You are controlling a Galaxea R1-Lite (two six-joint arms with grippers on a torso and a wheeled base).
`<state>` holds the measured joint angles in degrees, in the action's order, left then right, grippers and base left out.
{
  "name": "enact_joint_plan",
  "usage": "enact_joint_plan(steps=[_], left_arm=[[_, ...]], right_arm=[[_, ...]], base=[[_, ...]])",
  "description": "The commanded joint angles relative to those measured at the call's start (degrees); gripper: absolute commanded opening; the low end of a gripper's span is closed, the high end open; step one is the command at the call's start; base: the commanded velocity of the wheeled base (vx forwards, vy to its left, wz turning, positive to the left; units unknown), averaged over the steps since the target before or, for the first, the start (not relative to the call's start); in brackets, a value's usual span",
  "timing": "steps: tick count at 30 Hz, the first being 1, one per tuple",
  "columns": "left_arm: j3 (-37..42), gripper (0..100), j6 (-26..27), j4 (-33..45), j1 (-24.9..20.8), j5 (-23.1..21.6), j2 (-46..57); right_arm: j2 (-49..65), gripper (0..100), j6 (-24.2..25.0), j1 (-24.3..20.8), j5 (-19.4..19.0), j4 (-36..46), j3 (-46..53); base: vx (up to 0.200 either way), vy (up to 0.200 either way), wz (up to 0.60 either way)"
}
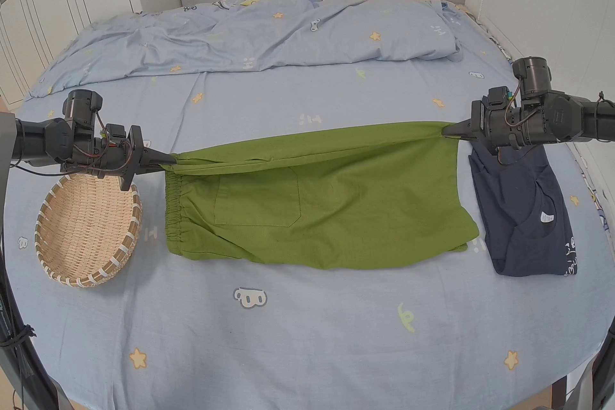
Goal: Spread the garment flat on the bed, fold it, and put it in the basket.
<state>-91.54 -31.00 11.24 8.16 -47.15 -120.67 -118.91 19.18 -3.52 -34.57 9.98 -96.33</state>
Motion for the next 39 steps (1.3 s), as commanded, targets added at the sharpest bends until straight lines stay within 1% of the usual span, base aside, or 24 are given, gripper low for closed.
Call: enact_joint_plan(steps=[1, 6, 18, 19, 22, 23, 37, 39], left_arm=[[-0.8, 0, 0.0, 0.0, -0.1, 0.0, -1.0], [-1.3, 0, 0.0, 0.0, -0.1, 0.0, -1.7], [-2.1, 0, 0.0, 0.0, -0.7, 0.0, -3.0], [-2.1, 0, 0.1, 0.0, -0.7, 0.0, -3.0], [-2.1, 0, 0.1, 0.0, -0.9, 0.2, -3.0], [-2.1, 100, 0.1, -0.1, -0.9, 0.3, -3.0], [-1.8, 100, -0.3, -1.2, -1.2, 0.2, -2.1], [-1.1, 100, -0.5, -1.4, -2.4, 0.2, -1.2]], right_arm=[[-0.9, 0, 0.0, -0.1, -0.1, -0.3, -0.1], [-2.7, 0, 0.1, -0.5, -0.1, -1.2, 0.0], [-2.9, 0, 0.2, -0.3, 0.2, -1.2, 0.8], [-2.9, 100, 0.2, -0.4, 0.2, -1.2, 0.8], [-3.1, 100, 0.2, -0.6, 0.2, -1.1, 0.8], [-3.3, 100, 0.1, -0.7, 0.2, -1.1, 0.9], [-1.8, 100, -0.2, -1.3, 0.1, -1.2, 4.6], [2.0, 100, -0.2, -1.3, 0.1, -1.3, 8.3]], base=[[0.000, 0.000, 0.00], [0.000, 0.000, 0.00], [0.000, 0.000, 0.00], [0.000, 0.000, 0.00], [0.000, 0.000, 0.00], [0.000, 0.000, 0.00], [0.000, 0.000, 0.00], [0.000, 0.000, 0.00]])
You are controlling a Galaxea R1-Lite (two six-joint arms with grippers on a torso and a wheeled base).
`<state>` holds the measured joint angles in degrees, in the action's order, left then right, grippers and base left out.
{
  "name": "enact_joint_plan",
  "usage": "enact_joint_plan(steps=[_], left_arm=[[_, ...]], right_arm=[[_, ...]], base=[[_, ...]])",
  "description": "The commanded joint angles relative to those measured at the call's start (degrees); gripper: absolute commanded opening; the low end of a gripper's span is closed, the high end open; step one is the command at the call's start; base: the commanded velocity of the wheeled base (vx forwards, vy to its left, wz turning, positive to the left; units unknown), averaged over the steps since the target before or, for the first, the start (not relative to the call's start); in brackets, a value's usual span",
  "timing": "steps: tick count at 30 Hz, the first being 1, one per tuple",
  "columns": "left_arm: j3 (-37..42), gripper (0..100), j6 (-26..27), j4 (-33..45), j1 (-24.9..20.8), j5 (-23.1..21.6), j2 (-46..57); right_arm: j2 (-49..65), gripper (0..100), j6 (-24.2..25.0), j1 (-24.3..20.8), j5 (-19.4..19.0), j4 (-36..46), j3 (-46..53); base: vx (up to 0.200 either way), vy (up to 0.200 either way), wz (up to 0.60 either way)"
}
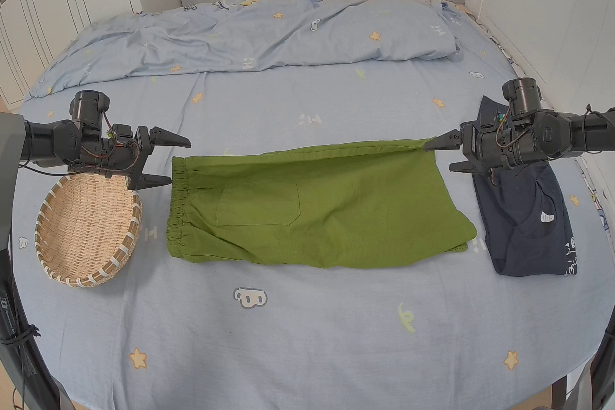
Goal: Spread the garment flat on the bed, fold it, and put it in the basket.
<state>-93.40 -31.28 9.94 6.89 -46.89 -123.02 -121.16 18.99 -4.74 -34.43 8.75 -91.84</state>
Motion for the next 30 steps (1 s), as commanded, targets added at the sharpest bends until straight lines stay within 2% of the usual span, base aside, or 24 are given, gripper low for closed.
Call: enact_joint_plan(steps=[1, 3, 4, 6, 11, 15, 18, 20, 24, 30], left_arm=[[1.0, 100, -0.3, 0.0, -1.4, 0.0, 1.7], [1.7, 100, -0.4, 0.0, -2.5, -0.1, 2.5], [1.7, 100, -0.3, -0.2, -4.7, 0.0, 2.3], [1.7, 100, -0.3, -0.2, -4.7, 0.0, 2.3], [0.0, 100, -0.4, -1.2, -8.0, 0.0, 0.1], [-3.6, 100, -2.2, -4.9, -9.8, 0.2, -4.7], [-8.9, 100, -8.4, -9.7, -10.1, 5.0, -9.5], [-11.9, 100, -12.6, -12.7, -10.1, 9.7, -11.4], [-14.8, 100, -17.9, -18.2, -10.1, 16.1, -13.7], [-14.0, 100, -21.2, -22.2, -10.0, 16.7, -13.9]], right_arm=[[5.1, 100, 0.0, -0.1, 0.0, -0.1, 5.0], [7.6, 100, 0.0, -0.1, -0.1, -0.3, 8.2], [8.5, 100, 0.0, -0.2, -0.1, -0.7, 9.5], [9.9, 100, 0.1, -0.1, -0.1, -1.5, 11.9], [15.9, 100, 0.8, 0.4, -0.3, -10.8, 24.8], [16.6, 100, 1.0, 0.3, -1.3, -15.8, 28.0], [17.5, 100, 0.8, 0.4, -1.3, -16.8, 29.1], [18.0, 100, 0.8, 0.4, -1.3, -16.7, 29.2], [18.2, 100, 0.8, 0.3, -1.3, -16.7, 29.3], [18.2, 100, 0.7, 0.3, -1.3, -16.8, 29.8]], base=[[0.000, 0.000, 0.00], [0.000, 0.000, 0.00], [0.000, 0.000, 0.00], [0.000, 0.000, 0.00], [0.000, 0.000, 0.00], [0.000, 0.000, 0.00], [0.000, 0.000, 0.00], [0.000, 0.000, 0.00], [0.000, 0.000, 0.00], [0.000, 0.000, 0.00]])
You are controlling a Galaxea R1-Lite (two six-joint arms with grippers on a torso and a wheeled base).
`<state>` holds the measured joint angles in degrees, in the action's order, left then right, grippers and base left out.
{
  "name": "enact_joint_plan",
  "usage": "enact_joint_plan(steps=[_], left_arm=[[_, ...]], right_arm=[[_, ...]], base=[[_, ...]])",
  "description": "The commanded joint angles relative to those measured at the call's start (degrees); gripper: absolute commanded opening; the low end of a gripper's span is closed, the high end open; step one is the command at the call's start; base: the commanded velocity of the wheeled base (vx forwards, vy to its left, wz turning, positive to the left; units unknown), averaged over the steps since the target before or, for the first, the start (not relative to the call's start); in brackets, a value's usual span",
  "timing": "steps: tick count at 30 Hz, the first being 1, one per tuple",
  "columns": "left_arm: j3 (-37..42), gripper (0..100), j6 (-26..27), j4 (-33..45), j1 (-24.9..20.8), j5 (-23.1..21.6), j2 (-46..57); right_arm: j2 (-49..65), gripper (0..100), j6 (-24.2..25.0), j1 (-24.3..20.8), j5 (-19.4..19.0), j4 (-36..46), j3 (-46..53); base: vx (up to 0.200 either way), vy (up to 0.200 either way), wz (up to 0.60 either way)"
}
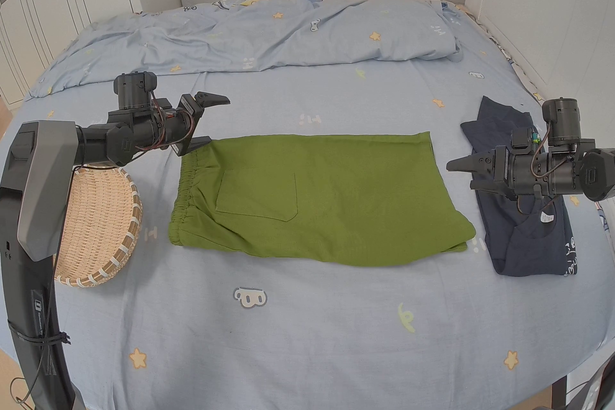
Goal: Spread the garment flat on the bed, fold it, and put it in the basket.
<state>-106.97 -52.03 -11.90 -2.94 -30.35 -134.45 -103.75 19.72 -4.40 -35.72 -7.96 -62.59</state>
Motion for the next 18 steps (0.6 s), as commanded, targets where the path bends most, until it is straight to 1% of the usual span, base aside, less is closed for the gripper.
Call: enact_joint_plan(steps=[1, 5, 8, 9, 10, 13, 14, 15, 16, 18], left_arm=[[0.7, 100, -0.6, -0.4, -0.2, 0.2, -1.9], [4.8, 100, -0.4, -0.8, -0.1, -0.3, 1.9], [10.0, 100, -0.4, -0.9, 0.4, -0.5, 7.2], [10.6, 100, -0.3, -1.0, 0.4, -0.6, 7.9], [12.9, 100, -0.3, -1.7, 0.5, -0.8, 10.8], [12.9, 100, -0.3, -1.7, 0.5, -0.8, 10.8], [24.4, 100, -0.3, -6.0, 0.6, -1.3, 20.1], [25.0, 100, -0.3, -6.2, 0.6, -1.3, 20.5], [34.1, 100, -0.1, -10.2, 0.5, -1.4, 25.1], [41.6, 100, 0.1, -14.6, 0.6, -1.5, 28.0]], right_arm=[[0.8, 100, 0.0, -0.1, -0.1, -0.1, 0.5], [1.0, 100, 0.0, 0.1, -0.1, -0.1, 0.4], [1.3, 100, 0.0, 0.0, -0.1, -0.1, 0.5], [1.3, 100, -0.1, -0.1, -0.1, -0.1, 0.5], [1.6, 100, 0.0, -0.2, -0.1, -0.1, 0.5], [1.6, 100, 0.0, -0.2, -0.1, -0.1, 0.5], [2.8, 100, -0.2, -0.4, -0.1, 0.0, 1.1], [2.8, 100, -0.2, -0.4, -0.1, 0.0, 1.2], [4.0, 100, -0.1, -0.4, -0.2, 0.0, 1.4], [4.9, 100, -0.1, -0.5, -0.2, 0.1, 1.8]], base=[[0.000, 0.000, 0.00], [0.000, 0.000, 0.00], [0.000, 0.000, 0.00], [0.000, 0.000, 0.00], [0.000, 0.000, 0.00], [0.000, 0.000, 0.00], [0.000, 0.000, 0.00], [0.000, 0.000, 0.00], [0.000, 0.000, 0.00], [0.000, 0.000, 0.00]])
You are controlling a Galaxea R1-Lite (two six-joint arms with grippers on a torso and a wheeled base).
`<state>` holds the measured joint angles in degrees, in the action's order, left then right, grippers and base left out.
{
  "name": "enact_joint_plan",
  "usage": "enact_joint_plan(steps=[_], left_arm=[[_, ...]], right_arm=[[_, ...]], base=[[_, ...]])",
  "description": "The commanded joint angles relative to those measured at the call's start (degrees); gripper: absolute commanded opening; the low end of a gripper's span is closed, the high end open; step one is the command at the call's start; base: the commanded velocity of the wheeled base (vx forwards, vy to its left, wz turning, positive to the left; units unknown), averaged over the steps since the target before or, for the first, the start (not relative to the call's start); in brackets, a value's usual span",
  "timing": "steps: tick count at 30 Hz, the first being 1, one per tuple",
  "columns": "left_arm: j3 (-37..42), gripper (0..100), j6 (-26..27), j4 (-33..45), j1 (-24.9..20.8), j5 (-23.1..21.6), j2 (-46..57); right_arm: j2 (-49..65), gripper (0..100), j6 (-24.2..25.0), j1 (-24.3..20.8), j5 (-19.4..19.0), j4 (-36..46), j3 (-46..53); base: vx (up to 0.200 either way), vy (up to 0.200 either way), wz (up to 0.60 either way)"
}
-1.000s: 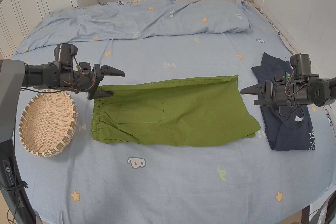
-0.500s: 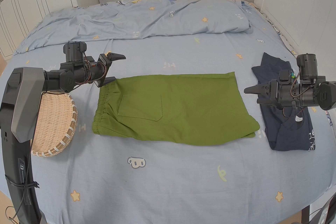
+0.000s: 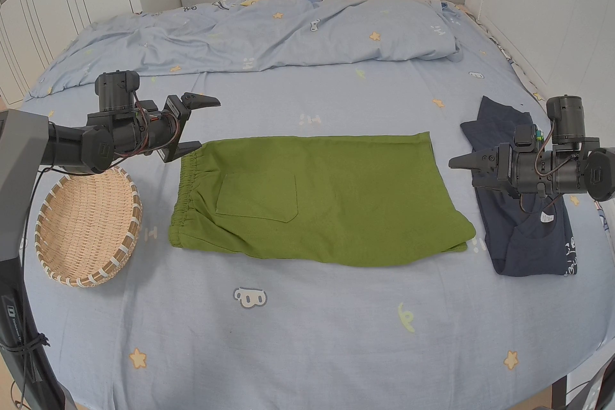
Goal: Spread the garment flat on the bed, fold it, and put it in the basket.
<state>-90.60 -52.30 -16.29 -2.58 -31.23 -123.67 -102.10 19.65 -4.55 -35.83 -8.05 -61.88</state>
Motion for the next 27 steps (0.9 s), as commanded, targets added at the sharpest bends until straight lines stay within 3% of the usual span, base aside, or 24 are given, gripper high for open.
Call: enact_joint_plan(steps=[1, 2, 8, 12, 27], left_arm=[[28.2, 100, 0.5, -12.4, 0.3, -0.5, 18.0], [35.8, 100, 2.3, -17.9, 0.5, -0.5, 18.6], [52.7, 100, 12.3, -33.1, 3.0, -0.5, 15.0], [54.7, 100, 12.8, -38.8, 4.6, -0.4, 9.6], [54.3, 100, 15.2, -39.3, 5.1, -0.4, 6.6]], right_arm=[[3.7, 100, -0.1, -0.4, -0.3, 0.1, 1.1], [4.4, 100, -0.1, -0.6, -0.7, 0.1, 1.7], [6.4, 100, -0.2, -2.0, -1.3, 0.0, 3.3], [7.7, 100, -0.3, -3.0, -1.3, 0.1, 4.8], [8.3, 100, -0.6, -3.4, -1.2, 0.0, 6.6]], base=[[0.000, 0.000, 0.00], [0.000, 0.000, 0.00], [0.000, 0.000, 0.00], [0.000, 0.000, 0.00], [0.000, 0.000, 0.00]])
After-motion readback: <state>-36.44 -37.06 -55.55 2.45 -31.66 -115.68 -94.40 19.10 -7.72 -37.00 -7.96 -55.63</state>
